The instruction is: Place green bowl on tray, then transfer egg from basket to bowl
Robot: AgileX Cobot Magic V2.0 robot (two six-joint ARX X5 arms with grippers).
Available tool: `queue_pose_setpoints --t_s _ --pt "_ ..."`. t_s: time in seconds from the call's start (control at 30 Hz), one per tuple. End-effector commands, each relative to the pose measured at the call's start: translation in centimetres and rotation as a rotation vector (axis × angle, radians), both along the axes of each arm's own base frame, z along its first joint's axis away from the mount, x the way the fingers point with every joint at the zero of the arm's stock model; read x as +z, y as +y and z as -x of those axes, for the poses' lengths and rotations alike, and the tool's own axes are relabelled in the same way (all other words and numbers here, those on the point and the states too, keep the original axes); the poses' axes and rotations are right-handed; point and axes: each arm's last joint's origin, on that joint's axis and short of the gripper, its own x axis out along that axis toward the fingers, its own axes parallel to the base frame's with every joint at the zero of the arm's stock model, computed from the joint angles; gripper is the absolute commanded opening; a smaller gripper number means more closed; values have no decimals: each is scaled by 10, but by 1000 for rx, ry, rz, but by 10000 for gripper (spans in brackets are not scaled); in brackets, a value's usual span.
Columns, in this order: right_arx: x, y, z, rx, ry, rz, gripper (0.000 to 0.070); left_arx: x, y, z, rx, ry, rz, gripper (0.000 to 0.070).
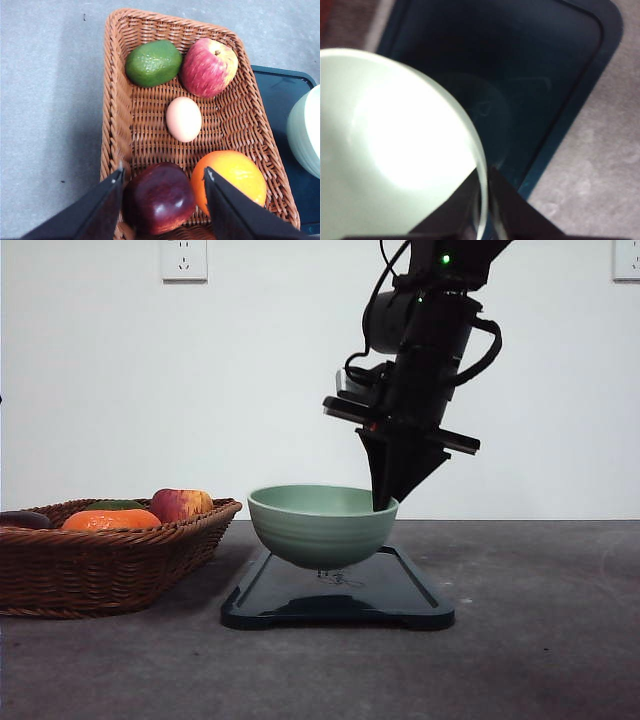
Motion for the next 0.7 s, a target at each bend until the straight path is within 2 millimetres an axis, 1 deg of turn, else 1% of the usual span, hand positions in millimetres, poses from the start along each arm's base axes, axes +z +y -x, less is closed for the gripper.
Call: queue_pose_setpoints --t_s 0.0,0.17,0.23,0.27,0.37,0.4,0.43,0.53,0.67 --pt "-7 6 -5 -11 3 5 2 5 0 -2 -11 -21 -8 311" --pt "-9 6 -6 -13 -5 16 5 5 0 -2 -11 -21 -8 311" --pt "-9 6 -6 -12 -4 17 29 5 0 -2 -11 -21 -8 311" --pt "-9 6 -6 -12 -4 17 61 5 0 -2 -11 -21 -8 311" --pt "-9 6 -6 -12 -5 16 221 5 0 -2 -11 -21 -8 311" --pt "-9 6 -6 -12 -7 15 246 5 0 -2 -11 -20 -8 311" --pt "-8 7 -7 -12 -10 14 259 5 0 -2 -11 -20 -8 311" --pt "-3 7 -7 -10 -18 10 260 5 0 -2 -11 -19 -8 311" --pt "19 6 -4 3 -90 -16 258 5 0 -2 -11 -19 -8 312"
